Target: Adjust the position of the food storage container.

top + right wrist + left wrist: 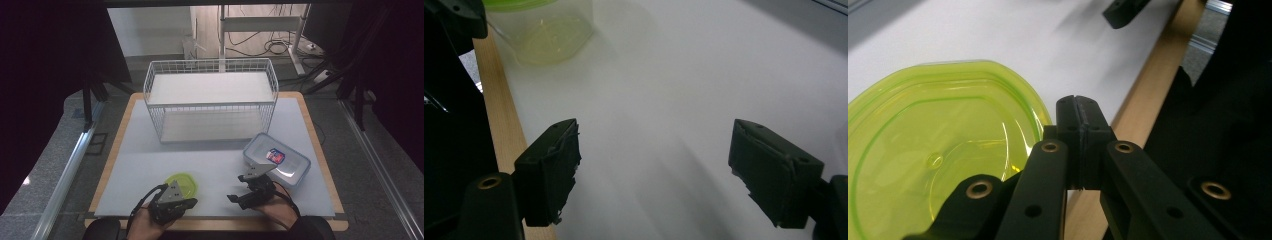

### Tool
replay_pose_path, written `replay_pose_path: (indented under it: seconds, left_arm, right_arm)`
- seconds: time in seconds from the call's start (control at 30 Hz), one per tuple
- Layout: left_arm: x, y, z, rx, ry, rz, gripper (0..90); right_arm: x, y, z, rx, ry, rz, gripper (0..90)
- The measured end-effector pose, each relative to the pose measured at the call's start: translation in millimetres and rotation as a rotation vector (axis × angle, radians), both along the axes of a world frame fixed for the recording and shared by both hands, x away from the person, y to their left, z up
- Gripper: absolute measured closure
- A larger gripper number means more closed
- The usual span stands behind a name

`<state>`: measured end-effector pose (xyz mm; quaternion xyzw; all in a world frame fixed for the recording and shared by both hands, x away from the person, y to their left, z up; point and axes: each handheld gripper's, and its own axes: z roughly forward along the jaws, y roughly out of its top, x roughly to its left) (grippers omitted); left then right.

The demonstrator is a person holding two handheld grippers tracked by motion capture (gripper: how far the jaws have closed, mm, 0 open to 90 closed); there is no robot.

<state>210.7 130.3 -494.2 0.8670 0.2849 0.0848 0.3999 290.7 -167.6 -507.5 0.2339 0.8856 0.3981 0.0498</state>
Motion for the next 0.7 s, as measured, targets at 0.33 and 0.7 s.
replay_pose_path:
  seconds: [0.33, 0.7]
  left_arm:
    - [16.3, 20.2, -4.8, -0.007, 0.035, 0.072, 89.8]
    - [36.2, 45.2, -5.3, -0.010, 0.042, 0.145, 89.8]
  right_arm:
    - [0.3, 0.6, -1.5, -0.009, 0.010, 0.000, 20.8]
    - [0.7, 0.9, -2.4, -0.014, 0.013, 0.001, 20.8]
